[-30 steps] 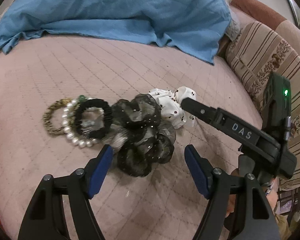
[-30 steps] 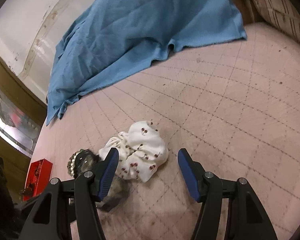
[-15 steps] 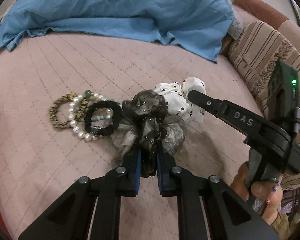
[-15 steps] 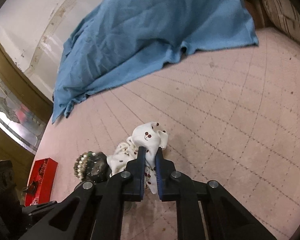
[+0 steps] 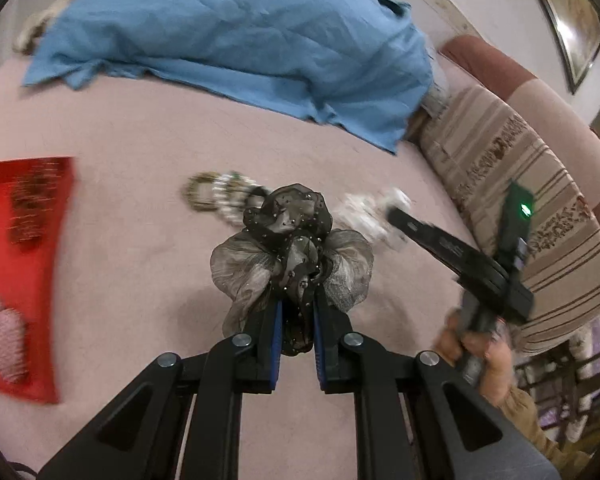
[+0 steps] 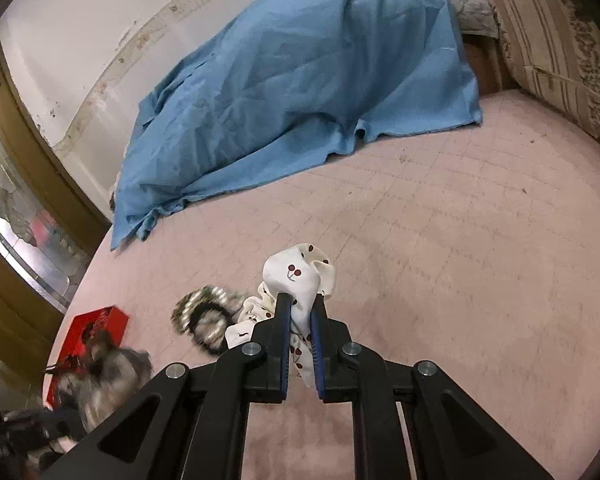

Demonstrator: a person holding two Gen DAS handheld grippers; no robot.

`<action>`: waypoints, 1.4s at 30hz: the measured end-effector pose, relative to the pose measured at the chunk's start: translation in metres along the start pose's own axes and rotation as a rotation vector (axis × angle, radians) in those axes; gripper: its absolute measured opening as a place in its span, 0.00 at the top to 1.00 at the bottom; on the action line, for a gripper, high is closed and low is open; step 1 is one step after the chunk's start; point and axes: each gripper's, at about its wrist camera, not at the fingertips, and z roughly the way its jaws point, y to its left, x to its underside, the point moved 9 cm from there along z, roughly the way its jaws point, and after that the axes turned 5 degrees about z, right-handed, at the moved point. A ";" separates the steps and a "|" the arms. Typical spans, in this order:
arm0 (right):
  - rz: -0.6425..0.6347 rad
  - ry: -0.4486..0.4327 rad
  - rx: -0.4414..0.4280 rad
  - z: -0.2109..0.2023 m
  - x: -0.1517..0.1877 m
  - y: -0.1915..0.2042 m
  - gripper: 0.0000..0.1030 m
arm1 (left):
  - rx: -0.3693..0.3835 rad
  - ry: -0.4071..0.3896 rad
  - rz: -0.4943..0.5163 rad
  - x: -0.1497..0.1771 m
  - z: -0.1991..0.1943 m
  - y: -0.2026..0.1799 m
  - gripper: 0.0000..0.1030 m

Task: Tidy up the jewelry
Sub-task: 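Grasp black sheer scrunchie with left tool while right grasps white cherry scrunchie, then drop sheer scrunchie into red tray with left tool while right drops cherry scrunchie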

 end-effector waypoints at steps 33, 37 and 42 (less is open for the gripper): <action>-0.388 0.182 -0.186 -0.012 0.123 0.247 0.90 | -0.478 -0.219 -0.150 0.018 -0.135 0.242 0.84; -0.432 0.203 -0.200 -0.001 0.132 0.277 0.90 | -0.462 -0.230 -0.184 0.020 -0.136 0.257 0.84; -0.489 0.229 -0.201 0.015 0.143 0.307 0.90 | -0.427 -0.233 -0.217 0.013 -0.130 0.270 0.84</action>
